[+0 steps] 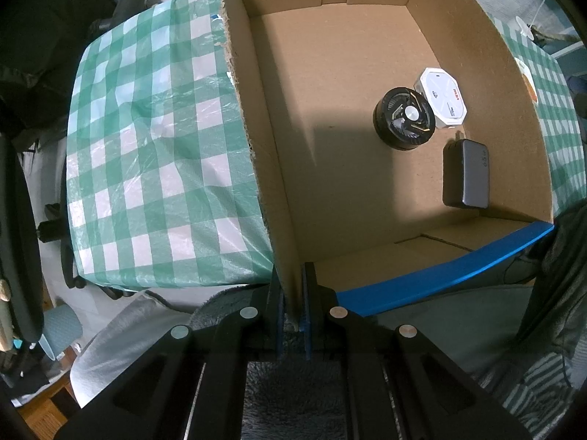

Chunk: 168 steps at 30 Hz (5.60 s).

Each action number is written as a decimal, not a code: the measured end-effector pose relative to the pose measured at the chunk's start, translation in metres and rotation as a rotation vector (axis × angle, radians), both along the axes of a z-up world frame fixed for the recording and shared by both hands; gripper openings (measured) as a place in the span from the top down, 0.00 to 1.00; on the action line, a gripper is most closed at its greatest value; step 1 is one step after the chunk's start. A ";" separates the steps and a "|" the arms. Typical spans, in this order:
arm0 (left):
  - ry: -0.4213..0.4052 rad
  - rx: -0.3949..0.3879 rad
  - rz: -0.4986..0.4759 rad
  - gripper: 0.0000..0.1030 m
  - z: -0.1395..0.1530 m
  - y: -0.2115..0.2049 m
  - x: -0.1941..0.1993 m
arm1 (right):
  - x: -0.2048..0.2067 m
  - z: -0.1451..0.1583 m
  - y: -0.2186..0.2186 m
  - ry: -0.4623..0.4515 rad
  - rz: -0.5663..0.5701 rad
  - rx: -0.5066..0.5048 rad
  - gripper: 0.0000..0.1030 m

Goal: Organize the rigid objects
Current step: 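Move the right gripper back to the white square charger and grasp it, then lift the white square charger with the right gripper and release it in the box, then return the right gripper to the white earbud case and grasp it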

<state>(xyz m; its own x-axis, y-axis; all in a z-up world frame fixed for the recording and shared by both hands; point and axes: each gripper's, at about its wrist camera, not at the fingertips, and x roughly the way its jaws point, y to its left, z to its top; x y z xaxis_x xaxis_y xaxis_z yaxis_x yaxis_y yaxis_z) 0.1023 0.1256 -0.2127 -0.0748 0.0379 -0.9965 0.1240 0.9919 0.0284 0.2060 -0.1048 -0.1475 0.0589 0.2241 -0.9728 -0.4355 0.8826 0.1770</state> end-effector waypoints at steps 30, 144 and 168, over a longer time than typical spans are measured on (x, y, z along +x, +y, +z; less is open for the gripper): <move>0.002 0.003 -0.001 0.93 0.002 0.001 -0.001 | 0.015 -0.129 -0.135 0.282 -0.425 -0.016 0.33; -0.004 -0.002 -0.008 0.93 0.003 0.003 0.001 | 0.001 -0.021 0.070 -0.020 0.213 -0.050 0.39; -0.002 0.004 -0.008 0.93 0.005 0.005 0.001 | 0.032 -0.047 -0.073 -0.021 0.077 -0.146 0.34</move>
